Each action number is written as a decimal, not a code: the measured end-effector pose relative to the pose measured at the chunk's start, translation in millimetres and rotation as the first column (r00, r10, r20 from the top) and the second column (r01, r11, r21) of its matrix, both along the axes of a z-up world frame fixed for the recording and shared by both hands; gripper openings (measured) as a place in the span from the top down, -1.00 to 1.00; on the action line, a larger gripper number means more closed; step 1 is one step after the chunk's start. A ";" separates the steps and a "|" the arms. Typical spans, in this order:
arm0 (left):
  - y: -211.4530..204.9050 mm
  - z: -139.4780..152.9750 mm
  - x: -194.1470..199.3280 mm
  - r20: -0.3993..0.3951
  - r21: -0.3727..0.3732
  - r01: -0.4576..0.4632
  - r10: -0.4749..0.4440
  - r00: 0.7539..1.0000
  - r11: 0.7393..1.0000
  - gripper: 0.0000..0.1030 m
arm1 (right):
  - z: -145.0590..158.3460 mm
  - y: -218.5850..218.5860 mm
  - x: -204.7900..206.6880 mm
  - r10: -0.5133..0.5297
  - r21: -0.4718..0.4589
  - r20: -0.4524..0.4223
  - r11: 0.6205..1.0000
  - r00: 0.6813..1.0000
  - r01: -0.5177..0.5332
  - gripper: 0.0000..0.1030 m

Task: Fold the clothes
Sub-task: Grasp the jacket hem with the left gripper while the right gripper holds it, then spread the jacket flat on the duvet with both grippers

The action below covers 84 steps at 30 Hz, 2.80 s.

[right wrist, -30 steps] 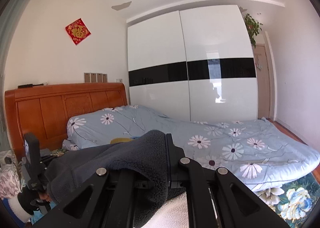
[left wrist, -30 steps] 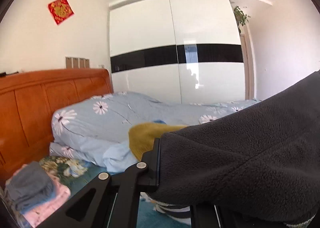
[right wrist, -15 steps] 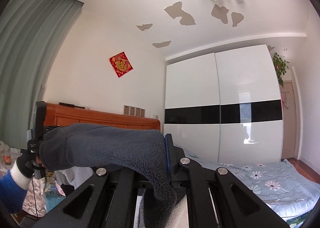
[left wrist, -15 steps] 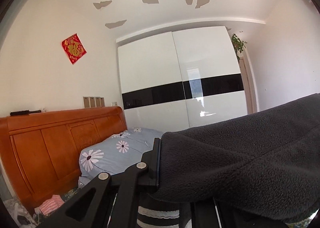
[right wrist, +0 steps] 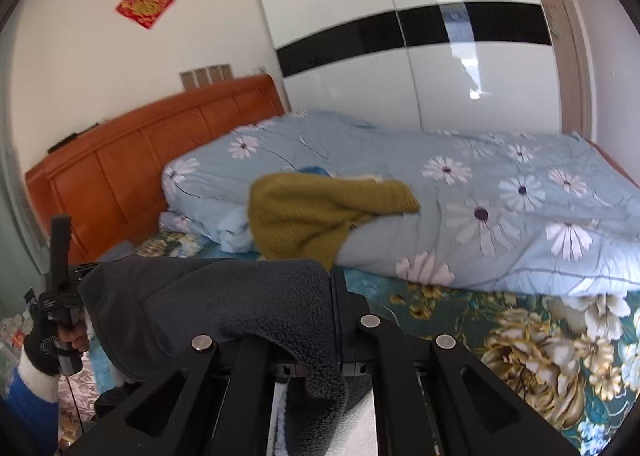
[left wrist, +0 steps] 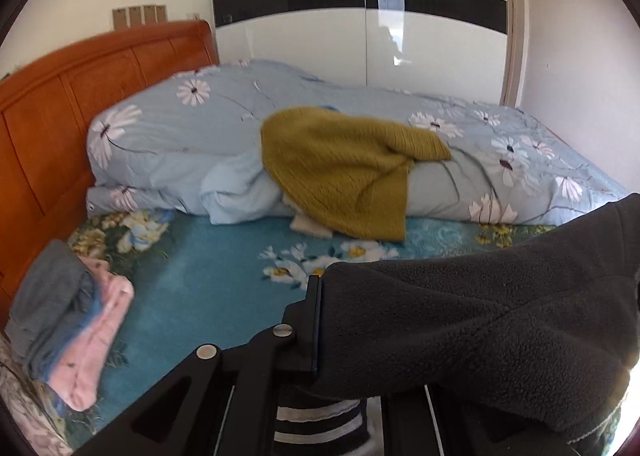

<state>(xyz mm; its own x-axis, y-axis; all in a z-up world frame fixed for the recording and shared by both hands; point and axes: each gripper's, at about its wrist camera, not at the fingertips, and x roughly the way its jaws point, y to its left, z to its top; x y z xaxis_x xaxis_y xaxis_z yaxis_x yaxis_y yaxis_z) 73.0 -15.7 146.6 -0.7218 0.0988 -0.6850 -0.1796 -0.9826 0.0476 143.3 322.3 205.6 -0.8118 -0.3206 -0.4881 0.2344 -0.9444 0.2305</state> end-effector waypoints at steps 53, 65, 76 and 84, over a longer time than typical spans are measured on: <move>-98.8 -167.9 15.5 0.456 0.268 -0.120 -0.016 0.890 0.956 0.73 | -129.8 17.2 -30.2 -0.093 0.010 0.343 0.995 0.935 0.095 -0.18; -146.0 -102.7 -6.4 0.205 0.068 -0.254 0.235 0.950 0.965 0.79 | -116.3 -7.8 -23.0 -0.058 0.000 0.307 0.998 0.950 0.061 -0.18; -131.5 -131.6 -62.4 0.224 -0.087 -0.274 0.287 0.931 0.958 0.72 | -131.8 -67.5 -49.5 0.119 0.008 0.363 0.991 0.924 -0.131 -0.18; -143.1 -104.8 4.8 0.167 0.154 -0.314 0.288 0.943 0.937 -0.14 | -163.6 -112.7 -67.7 0.177 0.178 0.433 0.945 0.884 -0.276 -0.18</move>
